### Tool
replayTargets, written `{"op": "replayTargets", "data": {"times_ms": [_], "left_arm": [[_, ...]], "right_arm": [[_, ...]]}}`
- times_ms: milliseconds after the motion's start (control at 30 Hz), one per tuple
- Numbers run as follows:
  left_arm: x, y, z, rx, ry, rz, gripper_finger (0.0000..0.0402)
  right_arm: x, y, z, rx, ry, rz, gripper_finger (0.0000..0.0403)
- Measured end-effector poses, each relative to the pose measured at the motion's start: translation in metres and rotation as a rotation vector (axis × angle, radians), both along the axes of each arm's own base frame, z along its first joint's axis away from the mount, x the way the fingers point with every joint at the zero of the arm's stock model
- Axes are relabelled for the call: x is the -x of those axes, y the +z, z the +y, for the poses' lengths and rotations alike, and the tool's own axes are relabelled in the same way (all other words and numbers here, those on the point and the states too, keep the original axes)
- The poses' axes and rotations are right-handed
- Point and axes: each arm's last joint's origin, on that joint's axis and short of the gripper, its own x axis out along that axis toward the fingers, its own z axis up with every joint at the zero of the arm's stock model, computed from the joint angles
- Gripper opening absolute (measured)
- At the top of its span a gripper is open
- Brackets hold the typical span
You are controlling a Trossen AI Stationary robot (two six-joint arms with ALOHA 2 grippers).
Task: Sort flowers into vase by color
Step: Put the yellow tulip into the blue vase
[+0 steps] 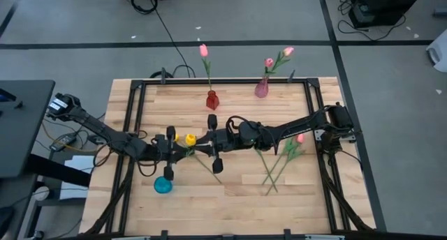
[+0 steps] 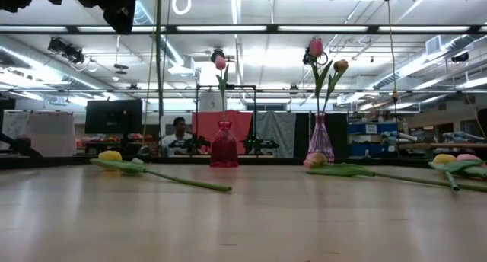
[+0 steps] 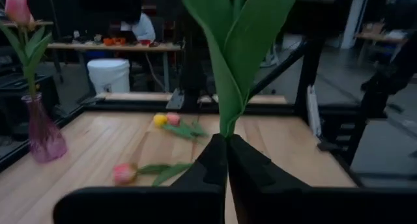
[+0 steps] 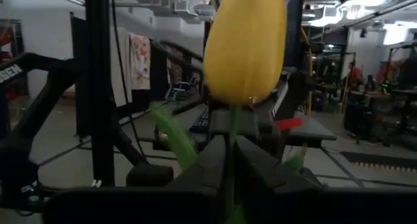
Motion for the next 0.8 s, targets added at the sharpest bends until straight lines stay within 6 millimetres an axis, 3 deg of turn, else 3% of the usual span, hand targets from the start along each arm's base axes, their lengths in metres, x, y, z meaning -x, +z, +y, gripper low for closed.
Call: {"op": "replayTargets", "data": {"times_ms": [200,400,633,800], "left_arm": [[0.004,0.005,0.000,0.006,-0.025,-0.020,0.0004],[0.027,0.017,0.003,0.013,-0.090,-0.029,0.0003],[0.061,0.024,-0.001,0.097,-0.571,0.001,0.0002],[0.076,0.026,-0.001,0.115,-0.690,0.016,0.0002]], "right_arm": [[0.002,-0.001,0.001,-0.029,0.016,0.061,0.0105],[0.020,0.017,0.010,-0.024,0.042,0.133,0.0156],[0.028,0.016,0.033,-0.004,0.071,0.203,0.0178],[0.030,0.013,0.040,0.016,0.006,0.232,0.0175]]}}
